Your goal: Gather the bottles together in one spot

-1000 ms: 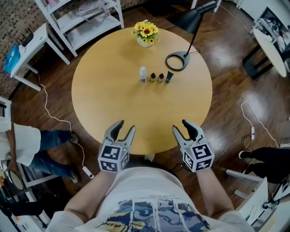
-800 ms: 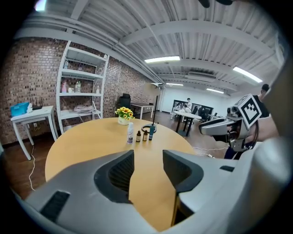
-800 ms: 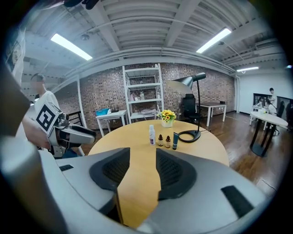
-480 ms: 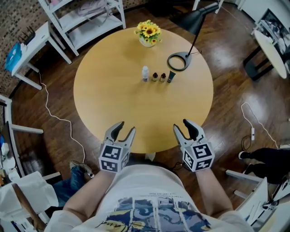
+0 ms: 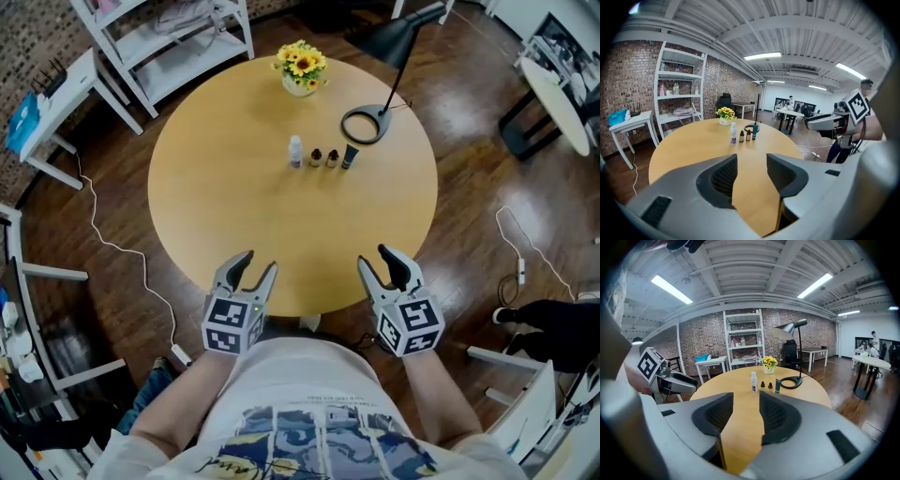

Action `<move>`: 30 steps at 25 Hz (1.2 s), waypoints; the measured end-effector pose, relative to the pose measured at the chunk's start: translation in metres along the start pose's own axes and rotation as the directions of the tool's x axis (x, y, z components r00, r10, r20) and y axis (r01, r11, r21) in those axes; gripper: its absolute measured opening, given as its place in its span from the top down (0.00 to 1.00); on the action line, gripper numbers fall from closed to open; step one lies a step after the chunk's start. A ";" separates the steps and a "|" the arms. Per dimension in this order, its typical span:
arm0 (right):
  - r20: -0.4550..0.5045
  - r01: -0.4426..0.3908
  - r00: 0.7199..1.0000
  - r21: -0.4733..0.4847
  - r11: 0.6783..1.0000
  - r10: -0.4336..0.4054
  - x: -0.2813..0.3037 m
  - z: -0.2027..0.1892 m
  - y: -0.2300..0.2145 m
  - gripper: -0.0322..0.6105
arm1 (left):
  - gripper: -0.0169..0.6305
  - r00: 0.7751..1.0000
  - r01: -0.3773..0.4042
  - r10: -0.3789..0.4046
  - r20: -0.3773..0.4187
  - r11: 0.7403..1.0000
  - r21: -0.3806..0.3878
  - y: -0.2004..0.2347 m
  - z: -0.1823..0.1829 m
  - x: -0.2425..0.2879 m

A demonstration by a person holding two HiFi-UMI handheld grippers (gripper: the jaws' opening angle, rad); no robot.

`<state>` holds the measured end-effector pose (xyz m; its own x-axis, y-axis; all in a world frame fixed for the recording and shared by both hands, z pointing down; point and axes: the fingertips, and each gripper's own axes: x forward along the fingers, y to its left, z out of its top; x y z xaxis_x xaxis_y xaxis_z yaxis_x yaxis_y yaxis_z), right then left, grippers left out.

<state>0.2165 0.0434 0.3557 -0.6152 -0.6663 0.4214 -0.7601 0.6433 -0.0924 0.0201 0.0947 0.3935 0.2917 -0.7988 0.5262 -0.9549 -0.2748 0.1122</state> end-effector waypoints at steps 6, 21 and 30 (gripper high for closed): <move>0.012 0.047 0.999 -0.020 0.999 -0.047 -0.001 0.003 -0.005 0.64 | 0.69 1.000 0.009 -0.009 0.004 1.000 0.014 -0.004 0.004 0.004; -0.015 0.037 0.999 -0.050 0.998 -0.037 -0.003 -0.009 -0.008 0.66 | 0.69 1.000 0.013 -0.013 0.004 0.999 0.040 -0.013 0.004 0.011; -0.014 0.041 0.999 -0.042 0.998 -0.041 -0.013 -0.021 -0.008 0.66 | 0.69 1.000 0.005 -0.006 0.021 0.999 0.050 -0.019 -0.002 0.006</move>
<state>0.2346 0.0550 0.3697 -0.5803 -0.6871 0.4372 -0.7751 0.6307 -0.0377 0.0393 0.0964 0.3961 0.2989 -0.8079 0.5079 -0.9494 -0.3056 0.0726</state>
